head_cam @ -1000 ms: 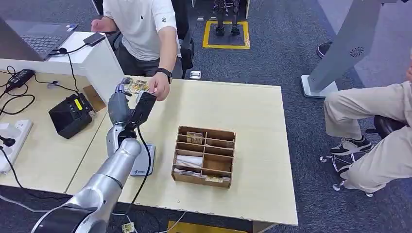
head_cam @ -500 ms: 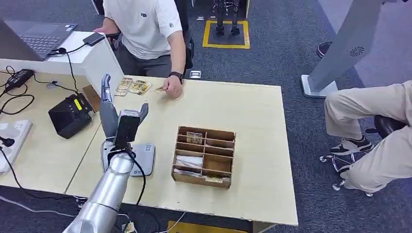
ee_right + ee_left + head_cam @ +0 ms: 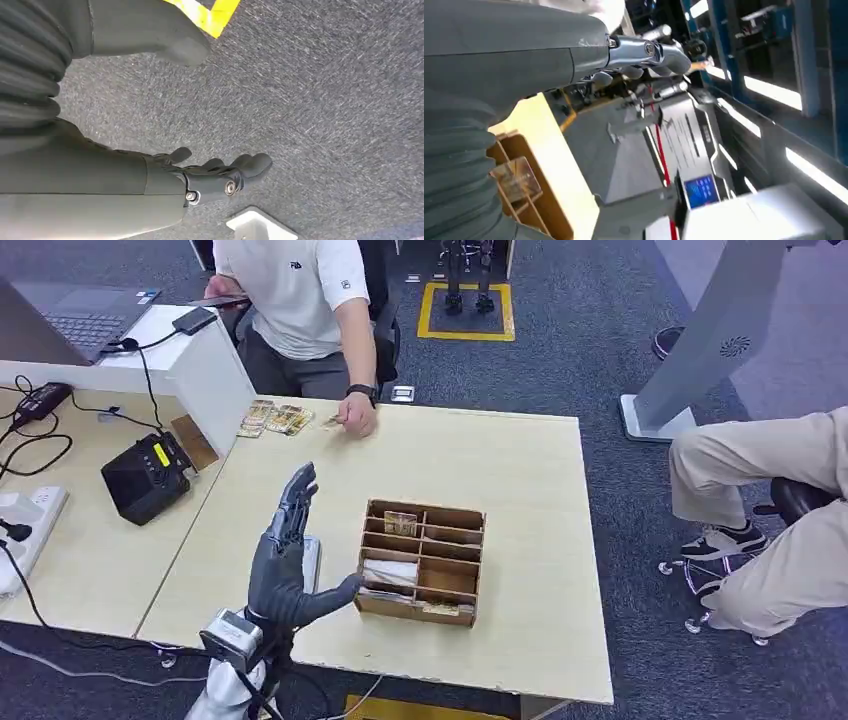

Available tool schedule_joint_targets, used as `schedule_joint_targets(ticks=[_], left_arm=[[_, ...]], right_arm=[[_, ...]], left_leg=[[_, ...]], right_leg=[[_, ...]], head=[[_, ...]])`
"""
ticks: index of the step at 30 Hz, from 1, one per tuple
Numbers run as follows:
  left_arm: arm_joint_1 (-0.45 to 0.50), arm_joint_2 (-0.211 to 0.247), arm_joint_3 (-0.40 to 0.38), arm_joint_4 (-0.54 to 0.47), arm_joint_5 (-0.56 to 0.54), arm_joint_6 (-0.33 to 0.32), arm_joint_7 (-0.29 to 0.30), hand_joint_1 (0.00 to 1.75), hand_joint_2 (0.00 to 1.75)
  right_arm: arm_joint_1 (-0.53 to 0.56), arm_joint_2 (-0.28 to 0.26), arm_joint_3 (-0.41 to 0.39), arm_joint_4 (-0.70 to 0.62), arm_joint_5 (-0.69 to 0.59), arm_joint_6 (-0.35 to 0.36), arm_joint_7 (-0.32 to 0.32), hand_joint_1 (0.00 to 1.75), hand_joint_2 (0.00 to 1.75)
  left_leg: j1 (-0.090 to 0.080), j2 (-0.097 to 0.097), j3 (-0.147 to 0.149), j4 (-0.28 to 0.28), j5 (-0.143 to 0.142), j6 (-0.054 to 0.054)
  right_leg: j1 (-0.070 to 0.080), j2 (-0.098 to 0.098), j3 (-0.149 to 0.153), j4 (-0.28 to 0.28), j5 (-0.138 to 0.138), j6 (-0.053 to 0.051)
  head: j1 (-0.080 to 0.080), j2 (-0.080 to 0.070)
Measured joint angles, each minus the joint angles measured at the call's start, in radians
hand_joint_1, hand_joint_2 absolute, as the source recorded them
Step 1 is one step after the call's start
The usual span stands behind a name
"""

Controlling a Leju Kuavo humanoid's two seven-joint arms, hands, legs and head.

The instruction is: Pass the card to the sensor for recognition and then transmit it.

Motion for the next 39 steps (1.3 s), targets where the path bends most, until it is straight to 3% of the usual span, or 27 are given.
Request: schedule_joint_targets(ticks=[7,14,19,27,39], left_arm=[[0.008,0.019,-0.053,-0.008,-0.145,-0.046,-0.010,0.00,1.75],[-0.002,0.047,-0.124,0.022,-0.395,-0.010,0.014,0.00,1.75],[-0.028,0.064,-0.183,0.061,-0.588,0.064,0.094,0.00,1.75],[-0.092,0.078,-0.298,0.138,-0.806,0.148,0.244,0.00,1.75],[-0.143,0.076,-0.368,0.207,-1.049,0.301,0.441,0.00,1.75]], right_arm=[[0.000,0.000,0.000,0.000,0.006,0.000,-0.003,0.00,1.75],[0.000,0.000,0.000,0.003,0.023,0.000,-0.012,0.00,1.75],[0.000,0.000,0.000,0.005,0.041,0.000,-0.009,0.00,1.75],[0.000,0.000,0.000,0.005,0.064,0.000,0.005,0.00,1.75],[0.003,0.001,0.000,-0.003,0.093,0.000,0.026,0.00,1.75]], left_leg=[[0.000,0.000,0.000,0.000,0.000,0.000],[0.000,0.000,0.000,0.000,0.000,0.000],[0.000,0.000,0.000,0.000,0.000,0.000],[0.000,0.000,0.000,0.000,0.000,0.000],[0.000,0.000,0.000,0.000,0.000,0.000]], right_leg=[[0.000,0.000,0.000,0.000,0.000,0.000],[0.000,0.000,0.000,0.000,0.000,0.000],[0.000,0.000,-0.001,0.000,0.000,0.000],[0.000,0.000,-0.001,0.000,0.000,0.000],[0.000,0.000,-0.001,0.000,0.000,0.000]], head=[[0.000,0.000],[0.000,0.000],[0.000,0.000],[0.000,0.000],[0.000,0.000]])
